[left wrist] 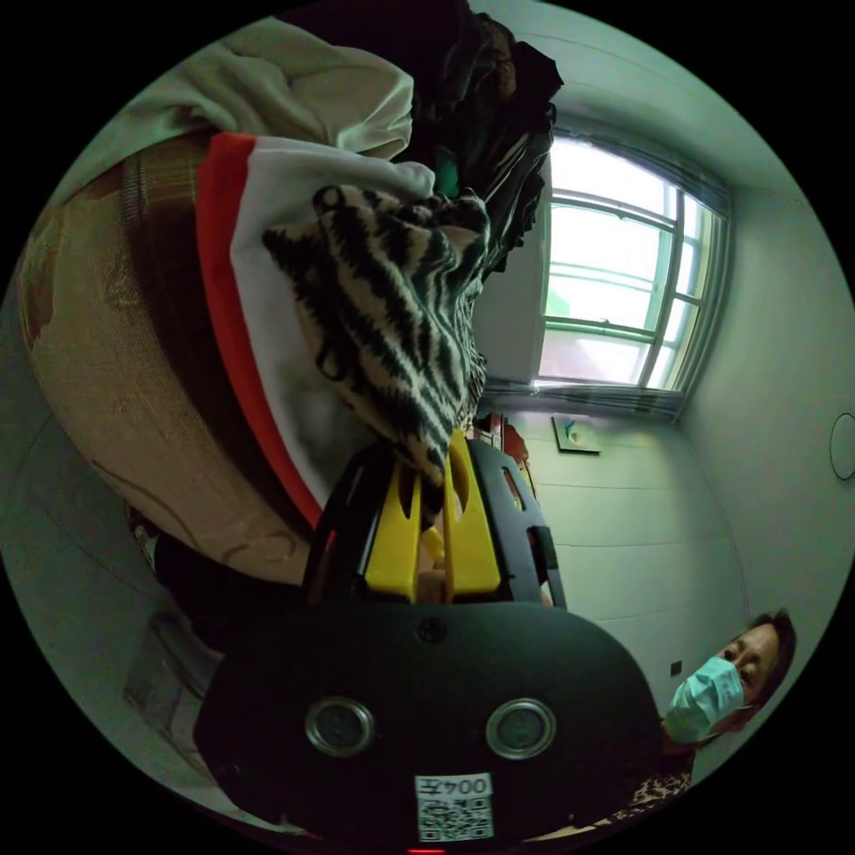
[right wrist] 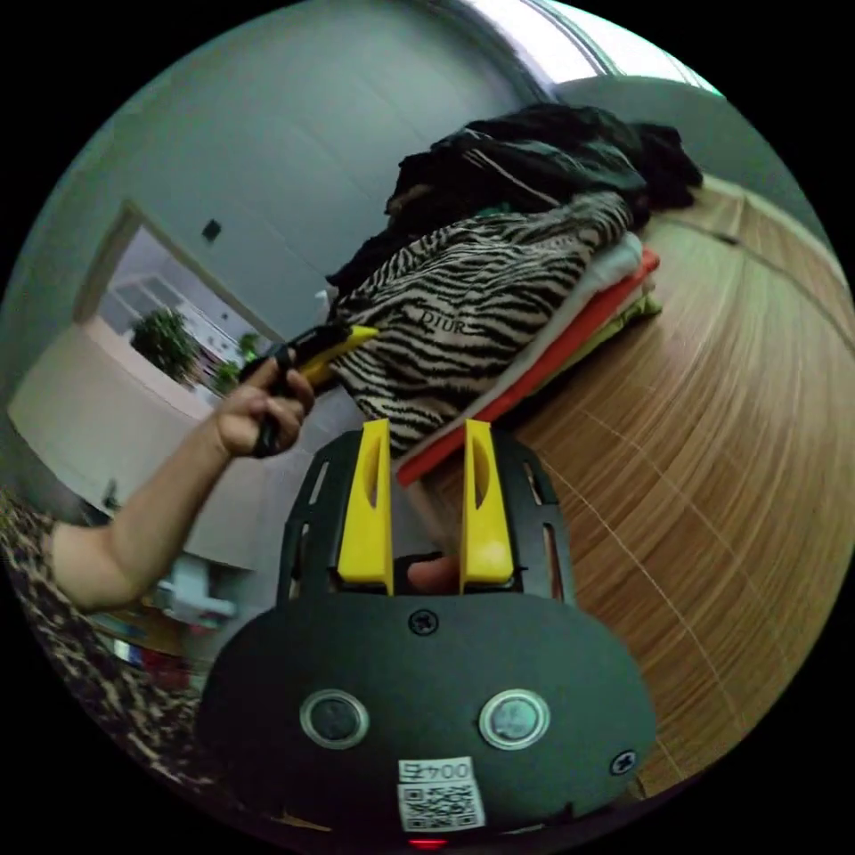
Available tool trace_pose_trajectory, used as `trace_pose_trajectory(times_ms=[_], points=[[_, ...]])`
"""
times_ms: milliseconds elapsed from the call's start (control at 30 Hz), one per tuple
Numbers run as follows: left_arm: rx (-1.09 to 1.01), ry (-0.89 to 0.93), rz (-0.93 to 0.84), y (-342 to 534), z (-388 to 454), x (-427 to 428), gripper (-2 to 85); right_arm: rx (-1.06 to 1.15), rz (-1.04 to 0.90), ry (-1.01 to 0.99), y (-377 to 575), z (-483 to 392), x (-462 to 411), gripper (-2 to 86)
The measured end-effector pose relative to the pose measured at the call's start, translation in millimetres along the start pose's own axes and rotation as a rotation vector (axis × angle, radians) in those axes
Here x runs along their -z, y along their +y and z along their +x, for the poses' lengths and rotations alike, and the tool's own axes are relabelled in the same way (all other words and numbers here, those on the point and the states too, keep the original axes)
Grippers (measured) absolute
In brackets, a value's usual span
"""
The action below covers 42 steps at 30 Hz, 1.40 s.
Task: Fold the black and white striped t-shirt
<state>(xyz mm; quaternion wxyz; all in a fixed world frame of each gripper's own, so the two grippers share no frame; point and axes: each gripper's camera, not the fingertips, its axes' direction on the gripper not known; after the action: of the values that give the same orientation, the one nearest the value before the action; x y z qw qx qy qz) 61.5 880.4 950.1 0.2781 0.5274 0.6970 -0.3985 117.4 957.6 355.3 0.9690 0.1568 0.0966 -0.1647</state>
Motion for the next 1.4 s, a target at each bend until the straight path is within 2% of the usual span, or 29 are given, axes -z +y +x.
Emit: trace_pose_trajectory(times_ms=[167, 433, 700, 900, 1167, 1400], points=[[0.011, 0.011, 0.019, -4, -6, 20, 5.5, 0.261, -0.027, 0.262, 8, -103, -29, 14.2], [0.043, 0.071, 0.034, -8, -20, 50, 5.3, 0.444, -0.067, 0.541, 12, -183, -68, 10.9], [0.031, 0.126, 0.067, -3, -31, 76, 5.2, 0.622, -0.097, 0.609, 16, -238, -82, 7.2], [0.022, 0.215, 0.121, 6, -43, 92, 5.5, 0.601, -0.114, 0.601, 2, -256, -68, 3.8], [-0.010, 0.324, 0.310, 21, -50, 126, 7.4, 0.465, -0.122, 0.441, -35, -250, -23, 3.4], [-0.092, 0.144, 0.325, 19, -14, 137, 7.0, 0.463, -0.125, 0.426, -39, -243, -23, 3.4]])
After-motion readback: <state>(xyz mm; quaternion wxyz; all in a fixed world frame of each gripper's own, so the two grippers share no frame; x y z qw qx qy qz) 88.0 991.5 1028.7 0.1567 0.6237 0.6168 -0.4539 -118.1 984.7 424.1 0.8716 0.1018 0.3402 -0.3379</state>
